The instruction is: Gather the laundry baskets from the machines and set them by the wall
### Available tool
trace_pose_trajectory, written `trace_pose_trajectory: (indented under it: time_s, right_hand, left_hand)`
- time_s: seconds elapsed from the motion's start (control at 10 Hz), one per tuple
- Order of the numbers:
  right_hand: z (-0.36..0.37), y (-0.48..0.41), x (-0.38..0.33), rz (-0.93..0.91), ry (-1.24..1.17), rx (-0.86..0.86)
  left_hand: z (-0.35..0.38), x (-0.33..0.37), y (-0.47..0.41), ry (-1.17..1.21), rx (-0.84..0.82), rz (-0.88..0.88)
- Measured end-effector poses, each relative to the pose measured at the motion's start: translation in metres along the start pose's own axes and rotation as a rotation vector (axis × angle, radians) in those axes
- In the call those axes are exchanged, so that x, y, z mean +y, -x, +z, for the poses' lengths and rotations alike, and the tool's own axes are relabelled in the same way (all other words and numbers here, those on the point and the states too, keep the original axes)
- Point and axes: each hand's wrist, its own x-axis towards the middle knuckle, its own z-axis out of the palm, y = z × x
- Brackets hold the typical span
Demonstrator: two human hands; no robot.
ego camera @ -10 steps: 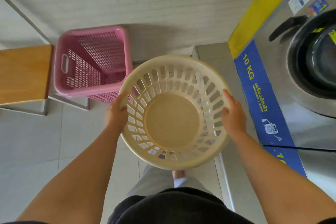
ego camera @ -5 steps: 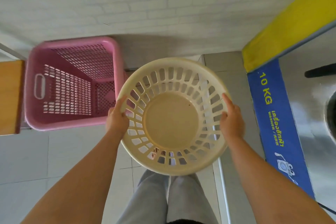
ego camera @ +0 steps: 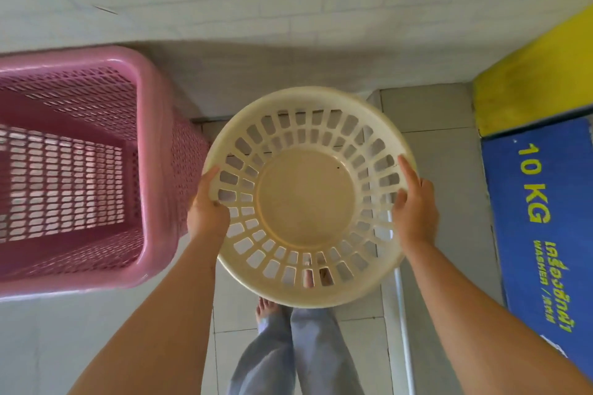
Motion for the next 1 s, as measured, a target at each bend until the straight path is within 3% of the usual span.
trace_pose_trajectory:
  time_s: [0.2,0.6,0.8,1.0]
  right_hand:
    - [0.068,-0.05,0.007,-0.074,-0.027,-0.021]
    - [0.129,-0.119,0.004,-0.11,-0.017,-0.145]
    - [0.115,-0.107,-0.009,-0.19,0.27,-0.133]
    - [0.062,-0.057,-0.049,-0.395,0.334,-0.139]
  left_hand:
    - [0.035,-0.019,-0.074,0.183,-0.088,-0.045]
    - [0.074,-0.041,-0.146,0.288,-0.019,-0.029]
    - [0.064,-0.026,-0.13,-0.027,0.033,0.121]
    - [0.032,0.013,-0.068,-0.435,0.045,0.243]
